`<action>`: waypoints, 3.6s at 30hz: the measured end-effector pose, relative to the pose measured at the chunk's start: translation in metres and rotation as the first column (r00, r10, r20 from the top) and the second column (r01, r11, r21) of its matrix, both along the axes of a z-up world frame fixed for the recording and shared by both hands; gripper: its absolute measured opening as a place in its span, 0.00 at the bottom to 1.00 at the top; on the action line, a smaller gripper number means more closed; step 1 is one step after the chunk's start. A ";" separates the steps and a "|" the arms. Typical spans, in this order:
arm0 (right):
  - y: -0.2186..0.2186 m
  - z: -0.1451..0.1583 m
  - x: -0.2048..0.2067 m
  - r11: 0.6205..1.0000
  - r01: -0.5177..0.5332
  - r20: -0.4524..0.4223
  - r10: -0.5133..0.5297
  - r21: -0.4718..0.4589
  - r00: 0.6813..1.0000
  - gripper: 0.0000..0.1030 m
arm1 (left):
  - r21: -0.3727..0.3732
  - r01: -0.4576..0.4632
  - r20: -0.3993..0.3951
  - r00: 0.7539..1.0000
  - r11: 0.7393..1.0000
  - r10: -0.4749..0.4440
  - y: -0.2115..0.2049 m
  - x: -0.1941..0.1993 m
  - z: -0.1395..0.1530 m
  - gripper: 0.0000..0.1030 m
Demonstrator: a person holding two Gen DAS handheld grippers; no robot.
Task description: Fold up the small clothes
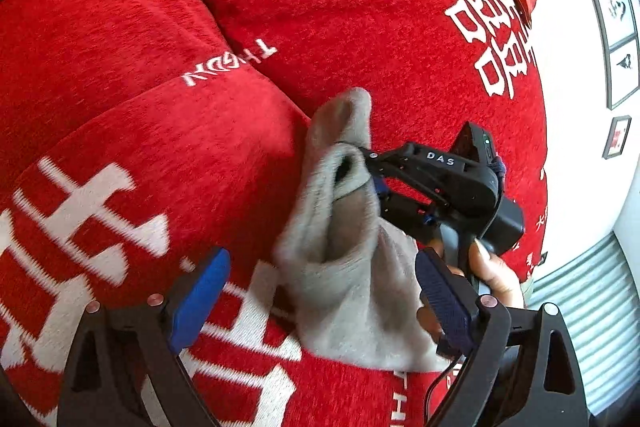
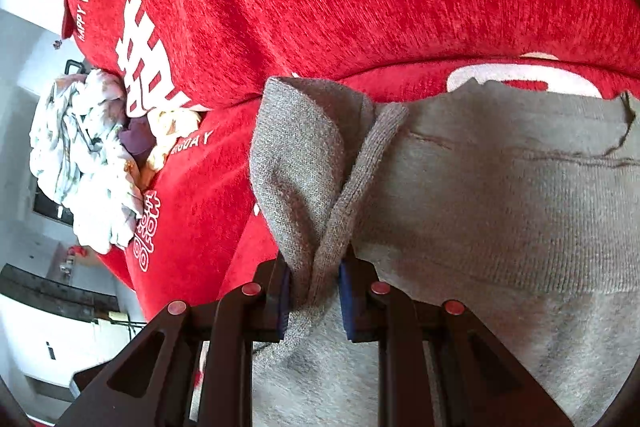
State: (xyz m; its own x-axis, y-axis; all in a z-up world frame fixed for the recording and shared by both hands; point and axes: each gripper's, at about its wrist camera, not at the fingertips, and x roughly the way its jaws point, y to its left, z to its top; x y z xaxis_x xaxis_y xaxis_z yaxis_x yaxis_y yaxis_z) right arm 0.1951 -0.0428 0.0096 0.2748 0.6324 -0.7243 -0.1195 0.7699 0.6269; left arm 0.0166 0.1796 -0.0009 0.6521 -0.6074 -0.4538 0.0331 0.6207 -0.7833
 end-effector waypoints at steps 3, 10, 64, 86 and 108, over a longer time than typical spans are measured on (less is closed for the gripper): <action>0.002 -0.001 -0.001 1.000 -0.002 0.006 0.002 -0.006 1.000 0.21 | 0.025 0.060 0.001 0.998 0.998 -0.060 -0.018 0.018 0.000 0.79; 0.018 0.005 0.005 0.993 -0.039 0.007 0.040 -0.112 0.999 0.27 | 0.089 0.087 -0.036 0.996 0.992 -0.084 -0.022 0.026 -0.002 0.14; -0.031 0.095 0.003 0.982 -0.067 0.070 0.081 -0.177 0.994 0.17 | 0.619 0.105 -0.073 0.994 0.778 -0.075 -0.126 0.004 0.073 0.13; -0.136 0.123 -0.012 0.988 -0.144 0.150 0.152 -0.059 0.977 0.16 | 0.755 0.151 -0.069 0.986 0.639 -0.151 -0.239 -0.016 0.107 0.13; -0.275 0.078 -0.048 0.996 -0.057 0.167 0.045 0.071 0.985 0.16 | 0.868 0.241 -0.137 0.957 0.434 -0.257 -0.391 -0.036 0.074 0.13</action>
State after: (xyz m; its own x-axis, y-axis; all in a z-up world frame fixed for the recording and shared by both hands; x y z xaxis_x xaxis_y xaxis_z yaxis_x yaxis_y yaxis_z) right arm 0.1469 -0.3177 0.0872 0.3528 0.6994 -0.6216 -0.2640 0.7117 0.6510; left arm -0.0194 -0.2112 0.0735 0.5518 -0.0398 -0.8331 0.3098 0.9372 0.1604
